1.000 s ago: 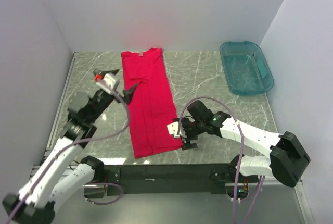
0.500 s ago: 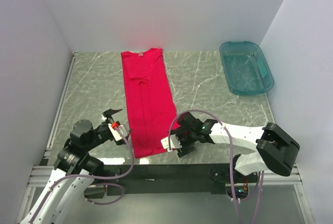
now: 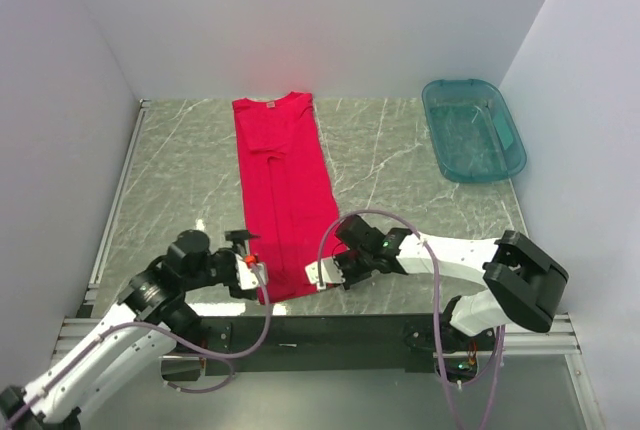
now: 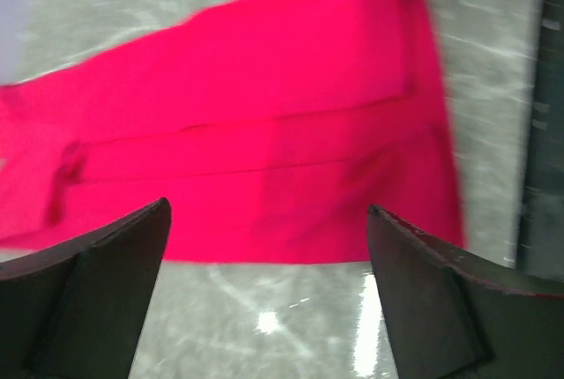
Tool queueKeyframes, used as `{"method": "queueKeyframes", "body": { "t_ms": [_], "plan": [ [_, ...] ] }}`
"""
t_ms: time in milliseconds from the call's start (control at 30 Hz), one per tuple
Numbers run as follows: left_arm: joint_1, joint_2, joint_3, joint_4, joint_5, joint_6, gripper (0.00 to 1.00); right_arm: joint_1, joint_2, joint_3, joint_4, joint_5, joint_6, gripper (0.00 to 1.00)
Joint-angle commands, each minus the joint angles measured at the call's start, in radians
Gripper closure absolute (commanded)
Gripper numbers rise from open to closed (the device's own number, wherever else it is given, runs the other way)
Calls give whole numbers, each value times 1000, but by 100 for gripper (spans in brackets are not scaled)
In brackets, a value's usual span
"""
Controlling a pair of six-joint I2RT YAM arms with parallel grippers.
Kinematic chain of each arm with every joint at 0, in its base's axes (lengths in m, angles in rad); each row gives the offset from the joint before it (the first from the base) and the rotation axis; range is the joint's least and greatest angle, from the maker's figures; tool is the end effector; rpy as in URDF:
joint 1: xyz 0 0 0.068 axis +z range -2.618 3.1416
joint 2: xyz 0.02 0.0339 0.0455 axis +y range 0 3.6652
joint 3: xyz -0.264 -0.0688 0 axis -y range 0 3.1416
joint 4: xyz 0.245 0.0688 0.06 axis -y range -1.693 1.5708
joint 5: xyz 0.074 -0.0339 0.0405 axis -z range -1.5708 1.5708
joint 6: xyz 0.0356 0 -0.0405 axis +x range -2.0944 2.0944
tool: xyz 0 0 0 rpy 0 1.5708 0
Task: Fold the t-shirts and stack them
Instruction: Fold the tshirt
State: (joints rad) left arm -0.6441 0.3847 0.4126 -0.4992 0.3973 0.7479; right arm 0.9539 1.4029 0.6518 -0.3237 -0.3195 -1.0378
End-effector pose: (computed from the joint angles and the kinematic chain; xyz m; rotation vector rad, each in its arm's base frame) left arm 0.0827 -0.0793 0.2309 1.4745 1.3793 -0.3391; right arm 0.1339 0.2081 0.1556 -2.2463 1.3287 0.3921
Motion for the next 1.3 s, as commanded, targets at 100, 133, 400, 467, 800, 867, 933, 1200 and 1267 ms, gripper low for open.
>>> {"method": "queueKeyframes", "body": {
  "t_ms": [100,133,400,467,800,867,933,1200,1267],
  "plan": [
    [-195,161,18,34,-112,-5,36,-90,-48,65,-46,-137,56,89],
    [-239,202,32,37,-130,-21,52,-108,-59,71,-48,-150,62,91],
    [-434,368,12,92,-188,-48,48,-149,-67,97,-71,-216,87,92],
    [-497,402,-4,109,-245,-58,43,-150,-65,98,-72,-222,88,92],
    [-569,526,-47,237,-369,-76,33,-178,-77,111,-90,-270,91,95],
    [-571,542,-54,248,-383,-78,34,-181,-85,108,-89,-276,90,95],
    [-571,559,-63,258,-390,-81,35,-187,-91,111,-89,-285,90,96],
    [-580,615,-72,281,-394,-90,52,-193,-96,111,-97,-303,90,97],
    [-591,629,-75,284,-394,-85,58,-193,-96,112,-100,-306,90,97]
  ]
}}
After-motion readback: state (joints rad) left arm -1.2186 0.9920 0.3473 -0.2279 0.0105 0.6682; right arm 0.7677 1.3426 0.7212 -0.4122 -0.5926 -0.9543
